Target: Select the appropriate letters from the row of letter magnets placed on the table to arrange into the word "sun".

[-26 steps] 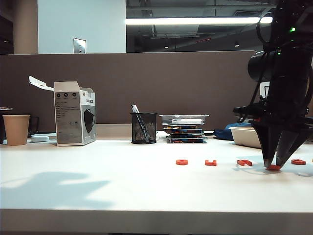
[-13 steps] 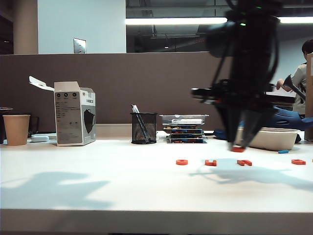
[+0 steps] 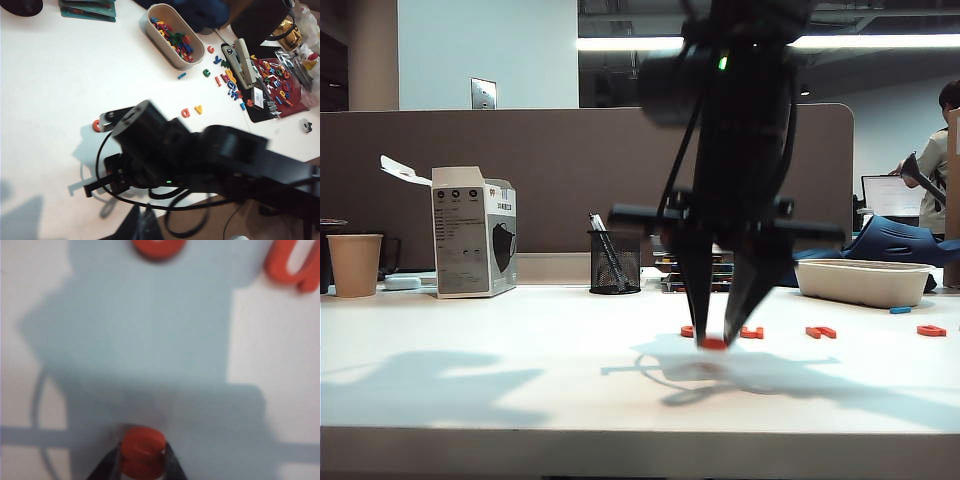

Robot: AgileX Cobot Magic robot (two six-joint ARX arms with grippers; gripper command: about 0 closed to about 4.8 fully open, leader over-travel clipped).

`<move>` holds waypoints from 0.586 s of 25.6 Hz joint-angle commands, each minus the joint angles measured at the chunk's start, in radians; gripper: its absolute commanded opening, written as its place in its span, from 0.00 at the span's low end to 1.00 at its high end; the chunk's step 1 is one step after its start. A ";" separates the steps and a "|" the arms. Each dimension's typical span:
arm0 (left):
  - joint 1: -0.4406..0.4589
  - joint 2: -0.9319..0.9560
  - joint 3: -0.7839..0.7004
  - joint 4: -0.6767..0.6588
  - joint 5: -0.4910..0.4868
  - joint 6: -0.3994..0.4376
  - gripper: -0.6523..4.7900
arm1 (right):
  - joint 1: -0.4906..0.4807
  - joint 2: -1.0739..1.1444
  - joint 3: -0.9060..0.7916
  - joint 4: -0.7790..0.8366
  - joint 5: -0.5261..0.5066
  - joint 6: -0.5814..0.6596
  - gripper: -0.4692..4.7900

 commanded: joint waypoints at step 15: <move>0.000 -0.003 0.002 0.005 -0.002 0.004 0.11 | 0.002 0.063 -0.002 -0.012 0.001 0.019 0.26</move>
